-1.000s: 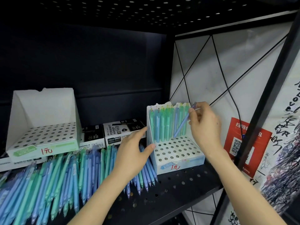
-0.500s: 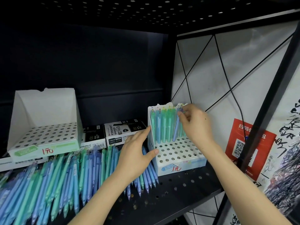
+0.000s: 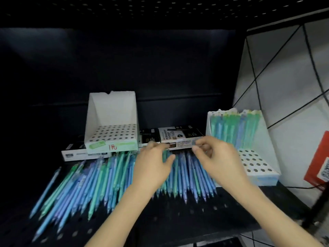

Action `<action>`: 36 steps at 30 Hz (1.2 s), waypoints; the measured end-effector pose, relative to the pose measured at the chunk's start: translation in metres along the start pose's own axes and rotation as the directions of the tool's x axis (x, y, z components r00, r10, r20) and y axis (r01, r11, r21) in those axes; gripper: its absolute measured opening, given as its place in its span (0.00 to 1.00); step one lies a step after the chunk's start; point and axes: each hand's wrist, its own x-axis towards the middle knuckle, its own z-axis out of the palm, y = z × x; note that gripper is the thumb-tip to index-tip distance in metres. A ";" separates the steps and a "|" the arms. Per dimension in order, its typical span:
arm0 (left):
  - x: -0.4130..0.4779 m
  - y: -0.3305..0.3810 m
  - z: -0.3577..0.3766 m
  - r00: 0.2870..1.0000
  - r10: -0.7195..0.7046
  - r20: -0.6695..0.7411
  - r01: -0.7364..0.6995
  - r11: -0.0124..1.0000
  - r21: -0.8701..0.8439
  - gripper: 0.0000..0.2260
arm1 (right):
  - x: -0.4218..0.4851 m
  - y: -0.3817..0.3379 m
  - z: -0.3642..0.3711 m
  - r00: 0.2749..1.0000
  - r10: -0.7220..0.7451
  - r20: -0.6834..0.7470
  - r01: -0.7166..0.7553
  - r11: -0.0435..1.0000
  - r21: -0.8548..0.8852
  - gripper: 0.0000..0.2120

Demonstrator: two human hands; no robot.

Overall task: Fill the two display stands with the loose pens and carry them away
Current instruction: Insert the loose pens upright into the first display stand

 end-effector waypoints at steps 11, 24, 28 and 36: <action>-0.035 -0.098 -0.047 0.925 -0.372 0.069 0.334 0.888 0.317 0.33 | 0.004 -0.041 0.079 0.958 0.006 0.288 0.061 0.973 -0.223 0.33; -0.024 -0.095 -0.051 0.848 -0.513 0.133 0.529 0.836 -0.147 0.30 | 0.011 -0.056 0.094 0.927 0.140 0.348 -0.133 0.990 -0.044 0.20; -0.023 -0.097 -0.052 0.847 -0.509 0.152 0.529 0.836 -0.147 0.30 | 0.015 -0.054 0.091 0.910 0.176 0.375 -0.227 0.969 0.098 0.19; -0.025 -0.107 -0.055 0.865 -0.485 0.131 0.502 0.844 -0.191 0.19 | 0.021 -0.045 0.084 0.831 0.276 0.482 -0.502 0.746 0.438 0.13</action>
